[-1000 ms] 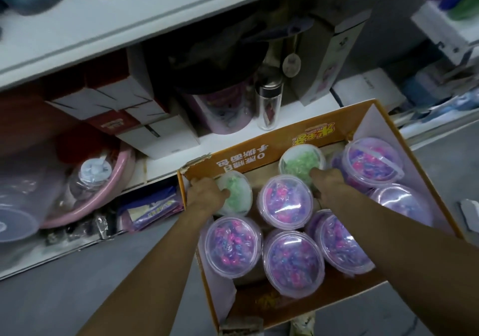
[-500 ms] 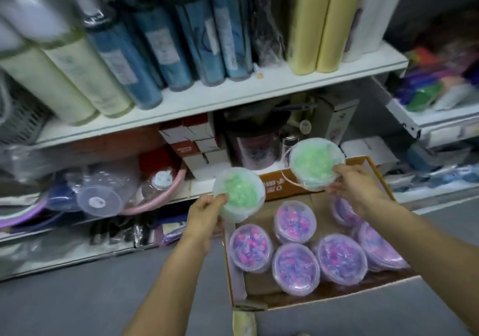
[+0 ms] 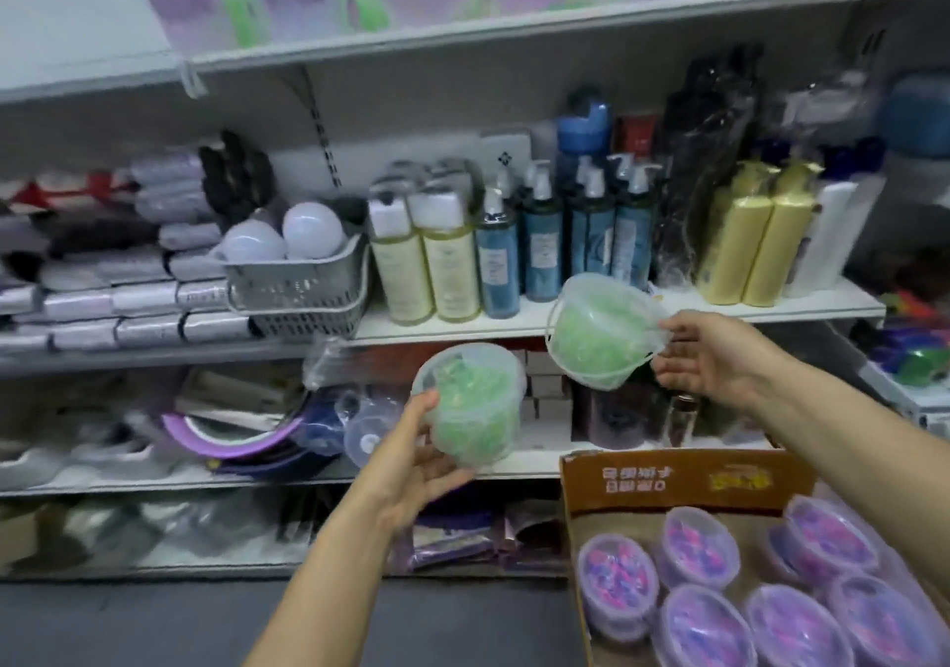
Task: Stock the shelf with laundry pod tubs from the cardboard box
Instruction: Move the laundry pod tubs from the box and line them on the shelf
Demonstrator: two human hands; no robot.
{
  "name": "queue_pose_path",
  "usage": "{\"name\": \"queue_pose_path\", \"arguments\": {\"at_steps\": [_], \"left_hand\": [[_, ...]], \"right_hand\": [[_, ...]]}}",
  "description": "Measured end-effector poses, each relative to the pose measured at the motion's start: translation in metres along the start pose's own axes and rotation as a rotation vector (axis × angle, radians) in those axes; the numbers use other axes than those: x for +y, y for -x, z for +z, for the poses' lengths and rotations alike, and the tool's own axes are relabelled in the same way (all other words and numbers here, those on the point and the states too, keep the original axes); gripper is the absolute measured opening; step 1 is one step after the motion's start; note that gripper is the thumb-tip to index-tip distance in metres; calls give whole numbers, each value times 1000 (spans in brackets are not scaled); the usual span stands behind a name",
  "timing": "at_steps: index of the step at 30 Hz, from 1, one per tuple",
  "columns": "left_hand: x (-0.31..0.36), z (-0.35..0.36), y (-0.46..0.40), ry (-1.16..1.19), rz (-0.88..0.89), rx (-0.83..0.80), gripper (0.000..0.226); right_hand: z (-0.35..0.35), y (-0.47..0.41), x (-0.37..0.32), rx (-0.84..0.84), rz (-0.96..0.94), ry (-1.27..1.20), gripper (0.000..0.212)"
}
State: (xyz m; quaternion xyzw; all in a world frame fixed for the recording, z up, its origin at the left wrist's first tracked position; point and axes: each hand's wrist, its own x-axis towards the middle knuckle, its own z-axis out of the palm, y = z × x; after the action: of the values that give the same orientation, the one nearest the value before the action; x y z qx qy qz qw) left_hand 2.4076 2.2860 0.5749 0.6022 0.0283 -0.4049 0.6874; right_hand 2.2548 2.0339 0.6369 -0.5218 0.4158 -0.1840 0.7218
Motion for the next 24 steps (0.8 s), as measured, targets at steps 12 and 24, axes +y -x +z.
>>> {"name": "queue_pose_path", "arguments": {"at_steps": [12,24], "left_hand": [[164,-266,84,-115,278,49,50],[298,-365,92,-82,428,61,49]], "right_hand": [[292,107,-21,-170,-176,-18,12],[478,151,-111,-313,-405,-154,16]]}}
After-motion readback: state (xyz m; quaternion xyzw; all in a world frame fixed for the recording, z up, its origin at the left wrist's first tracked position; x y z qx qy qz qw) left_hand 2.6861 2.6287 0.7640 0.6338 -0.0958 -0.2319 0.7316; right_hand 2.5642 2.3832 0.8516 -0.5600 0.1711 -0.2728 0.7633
